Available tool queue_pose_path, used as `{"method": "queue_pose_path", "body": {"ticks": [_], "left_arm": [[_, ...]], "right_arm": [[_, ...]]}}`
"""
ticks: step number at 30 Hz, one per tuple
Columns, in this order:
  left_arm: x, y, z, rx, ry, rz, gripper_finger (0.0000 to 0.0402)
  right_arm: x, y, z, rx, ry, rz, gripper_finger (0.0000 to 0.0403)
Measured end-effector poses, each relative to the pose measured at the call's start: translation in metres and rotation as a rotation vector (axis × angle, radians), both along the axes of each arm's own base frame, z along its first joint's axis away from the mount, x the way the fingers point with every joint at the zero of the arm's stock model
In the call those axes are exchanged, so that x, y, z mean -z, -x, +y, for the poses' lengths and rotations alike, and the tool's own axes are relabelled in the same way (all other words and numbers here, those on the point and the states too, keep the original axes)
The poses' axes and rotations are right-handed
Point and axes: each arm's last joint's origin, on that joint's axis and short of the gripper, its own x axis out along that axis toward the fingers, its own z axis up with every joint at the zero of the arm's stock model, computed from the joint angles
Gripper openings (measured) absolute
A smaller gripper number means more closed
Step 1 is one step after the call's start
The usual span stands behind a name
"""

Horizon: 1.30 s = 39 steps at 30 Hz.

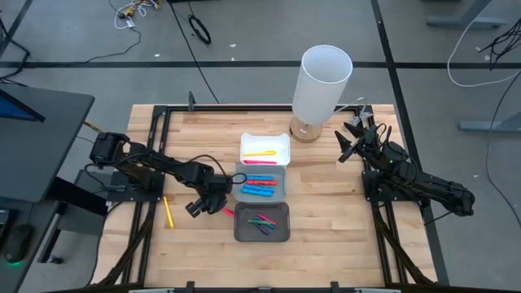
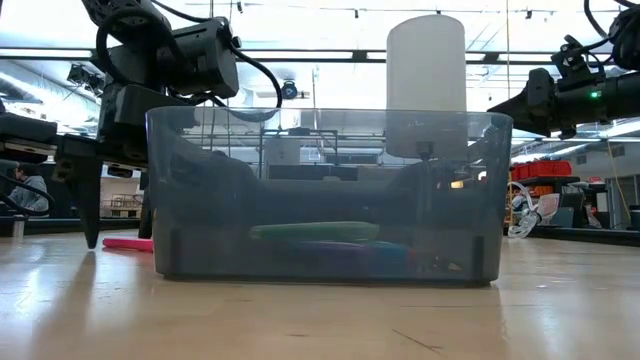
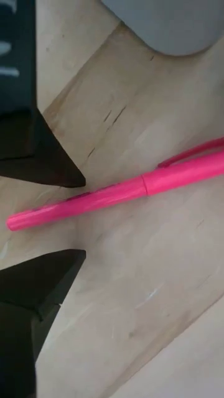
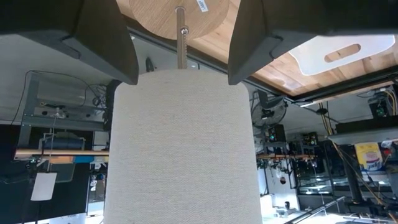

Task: Pick & Place Markers
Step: Put the pink marker pen into the white bin

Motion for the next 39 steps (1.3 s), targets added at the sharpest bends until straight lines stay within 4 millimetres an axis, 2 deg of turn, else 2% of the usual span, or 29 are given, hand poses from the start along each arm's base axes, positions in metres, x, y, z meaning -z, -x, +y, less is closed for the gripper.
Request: {"method": "queue_pose_path", "body": {"ticks": [13,18,28,39], "left_arm": [[0.0,-0.002,0.001,-0.008,-0.022,-0.017,0.0068],[0.0,-0.002,0.001,-0.009,-0.024,-0.017,0.0037],[-0.007,0.0,0.002,-0.038,-0.057,-0.047,0.0032],[-0.046,0.013,0.005,-0.074,-0.081,-0.063,0.0027]], "right_arm": [[0.0,0.0,0.0,0.0,0.0,0.0,0.0251],[0.0,0.0,0.0,0.0,0.0,0.0,0.0251],[0.0,0.0,0.0,0.0,0.0,0.0,0.0251],[0.0,0.0,0.0,0.0,0.0,0.0,0.0251]]}}
